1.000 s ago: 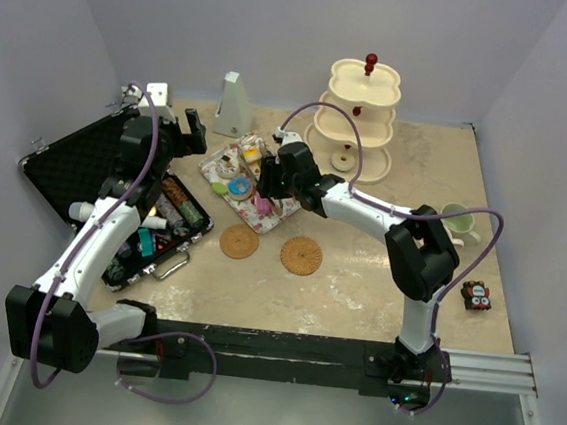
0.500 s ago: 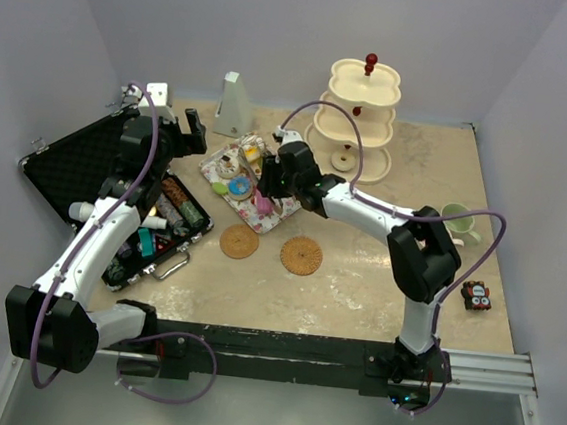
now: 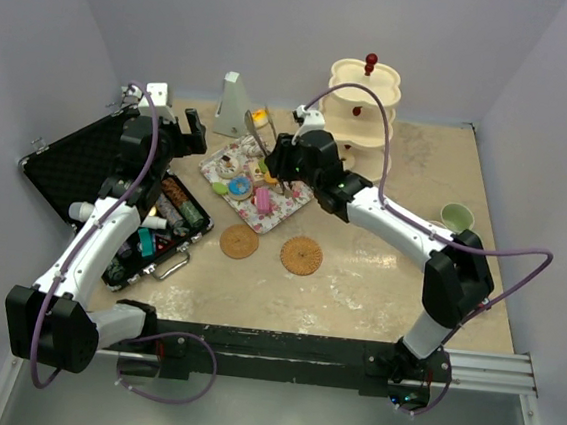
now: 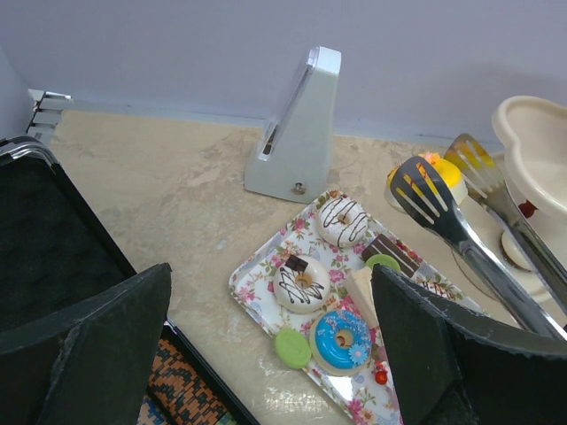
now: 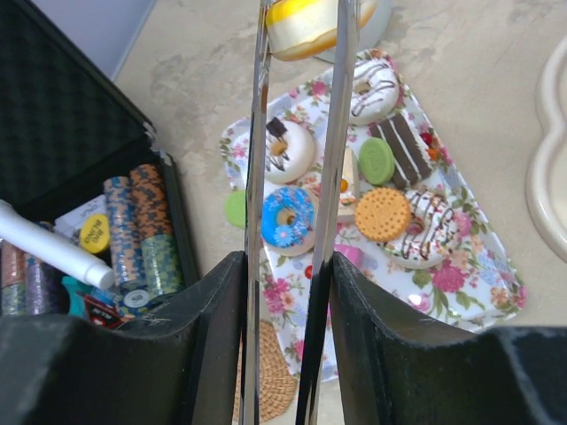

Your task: Serve the afternoon tea

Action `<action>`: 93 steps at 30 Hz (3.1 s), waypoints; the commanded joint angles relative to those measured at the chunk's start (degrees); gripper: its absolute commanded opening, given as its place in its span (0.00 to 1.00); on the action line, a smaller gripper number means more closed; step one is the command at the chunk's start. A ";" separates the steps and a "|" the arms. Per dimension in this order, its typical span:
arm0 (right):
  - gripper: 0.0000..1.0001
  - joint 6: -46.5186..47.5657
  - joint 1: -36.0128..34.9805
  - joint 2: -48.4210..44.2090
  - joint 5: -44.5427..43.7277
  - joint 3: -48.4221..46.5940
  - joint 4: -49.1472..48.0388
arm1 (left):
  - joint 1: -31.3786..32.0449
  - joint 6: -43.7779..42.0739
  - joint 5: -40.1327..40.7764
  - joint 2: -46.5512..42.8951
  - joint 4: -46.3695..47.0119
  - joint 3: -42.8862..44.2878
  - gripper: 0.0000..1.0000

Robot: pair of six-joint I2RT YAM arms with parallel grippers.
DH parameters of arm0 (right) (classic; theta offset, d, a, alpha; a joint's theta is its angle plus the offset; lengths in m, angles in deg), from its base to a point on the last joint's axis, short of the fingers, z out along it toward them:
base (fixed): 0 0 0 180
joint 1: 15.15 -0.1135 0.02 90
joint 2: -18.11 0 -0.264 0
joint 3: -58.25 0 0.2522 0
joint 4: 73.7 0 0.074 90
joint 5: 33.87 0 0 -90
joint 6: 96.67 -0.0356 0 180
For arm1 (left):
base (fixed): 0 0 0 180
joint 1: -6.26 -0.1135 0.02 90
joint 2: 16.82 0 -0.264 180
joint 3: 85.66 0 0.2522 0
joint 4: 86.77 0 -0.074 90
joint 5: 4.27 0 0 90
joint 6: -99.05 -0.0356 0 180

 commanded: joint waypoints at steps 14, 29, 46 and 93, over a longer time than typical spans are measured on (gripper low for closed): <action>0.20 1.54 10.18 -3.96 0.06 12.12 -8.92 | 0.17 -1.04 0.68 -0.60 2.71 -0.35 1.00; 0.20 1.98 12.82 -0.44 1.82 13.70 -14.03 | 0.17 -1.13 1.04 -0.52 2.63 -0.35 1.00; 0.19 1.11 13.61 2.37 1.11 14.14 -14.73 | 0.17 -1.21 1.04 -0.52 2.62 -0.35 1.00; 0.38 2.86 17.56 6.24 -4.16 14.93 -18.25 | 0.17 -1.04 0.42 -0.43 2.63 -0.26 1.00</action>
